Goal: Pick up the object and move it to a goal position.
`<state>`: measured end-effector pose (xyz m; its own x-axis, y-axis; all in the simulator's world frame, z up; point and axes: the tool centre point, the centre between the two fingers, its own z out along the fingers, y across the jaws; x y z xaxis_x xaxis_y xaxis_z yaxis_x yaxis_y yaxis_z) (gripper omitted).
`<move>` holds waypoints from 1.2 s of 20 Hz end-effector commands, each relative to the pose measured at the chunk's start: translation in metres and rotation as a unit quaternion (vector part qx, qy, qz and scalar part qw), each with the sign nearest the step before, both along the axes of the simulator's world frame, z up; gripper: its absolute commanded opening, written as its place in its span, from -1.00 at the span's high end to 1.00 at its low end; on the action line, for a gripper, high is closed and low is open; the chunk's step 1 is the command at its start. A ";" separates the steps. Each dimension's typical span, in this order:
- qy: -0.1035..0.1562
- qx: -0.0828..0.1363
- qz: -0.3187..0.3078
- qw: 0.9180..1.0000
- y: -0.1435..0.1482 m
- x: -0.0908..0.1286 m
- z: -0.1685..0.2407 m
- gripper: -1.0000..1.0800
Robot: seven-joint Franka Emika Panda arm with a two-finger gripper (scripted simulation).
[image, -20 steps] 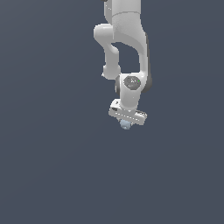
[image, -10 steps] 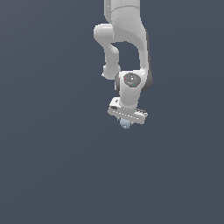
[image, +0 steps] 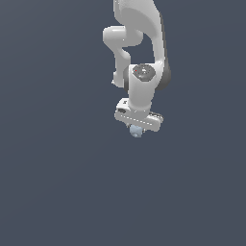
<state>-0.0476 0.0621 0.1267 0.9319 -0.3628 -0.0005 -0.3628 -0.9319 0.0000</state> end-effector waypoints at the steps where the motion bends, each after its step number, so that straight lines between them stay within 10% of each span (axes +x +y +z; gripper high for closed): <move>1: 0.000 0.000 0.000 1.000 -0.006 0.007 0.025 1.00; 24: 0.000 0.000 0.000 1.000 -0.051 0.071 0.238 1.00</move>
<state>0.0205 0.0131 0.3540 0.9317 -0.3632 0.0011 -0.3632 -0.9317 -0.0006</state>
